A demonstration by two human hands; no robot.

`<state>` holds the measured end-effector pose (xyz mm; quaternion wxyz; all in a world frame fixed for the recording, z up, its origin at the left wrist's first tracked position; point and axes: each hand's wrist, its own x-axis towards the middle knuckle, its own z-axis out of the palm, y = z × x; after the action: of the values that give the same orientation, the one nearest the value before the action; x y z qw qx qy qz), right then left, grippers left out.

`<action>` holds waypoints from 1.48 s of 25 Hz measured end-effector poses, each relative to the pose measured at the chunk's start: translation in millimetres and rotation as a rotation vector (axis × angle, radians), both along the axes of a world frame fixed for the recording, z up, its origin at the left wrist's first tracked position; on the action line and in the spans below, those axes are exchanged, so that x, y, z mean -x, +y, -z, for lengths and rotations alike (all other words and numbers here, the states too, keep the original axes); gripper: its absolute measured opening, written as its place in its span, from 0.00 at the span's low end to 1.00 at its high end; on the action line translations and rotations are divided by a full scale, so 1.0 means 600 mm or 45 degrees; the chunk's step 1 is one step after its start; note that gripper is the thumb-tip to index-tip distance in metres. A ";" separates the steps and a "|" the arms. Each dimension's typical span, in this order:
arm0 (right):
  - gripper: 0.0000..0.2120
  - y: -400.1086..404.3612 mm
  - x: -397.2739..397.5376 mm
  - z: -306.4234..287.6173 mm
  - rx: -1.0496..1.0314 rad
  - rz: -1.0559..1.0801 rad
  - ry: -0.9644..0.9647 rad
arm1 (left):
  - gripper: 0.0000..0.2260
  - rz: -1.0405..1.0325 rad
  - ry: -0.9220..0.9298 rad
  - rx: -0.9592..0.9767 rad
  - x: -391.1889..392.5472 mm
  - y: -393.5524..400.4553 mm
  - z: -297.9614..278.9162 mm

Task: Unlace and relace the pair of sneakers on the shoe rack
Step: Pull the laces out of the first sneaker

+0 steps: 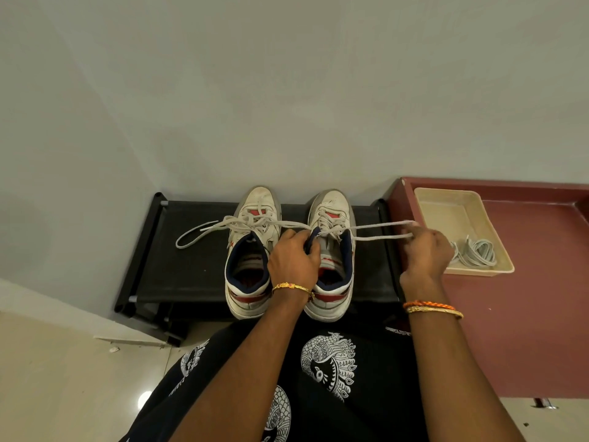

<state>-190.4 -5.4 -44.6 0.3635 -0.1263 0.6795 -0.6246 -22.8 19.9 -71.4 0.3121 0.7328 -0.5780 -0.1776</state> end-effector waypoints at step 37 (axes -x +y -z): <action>0.10 0.011 -0.126 -0.013 -0.193 -1.153 1.629 | 0.10 -0.003 0.020 -0.041 0.000 -0.001 -0.002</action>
<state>-114.7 0.9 -37.0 0.1285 -0.7008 0.6799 -0.1735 -23.1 19.4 -70.3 0.3051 0.7370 -0.5717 -0.1923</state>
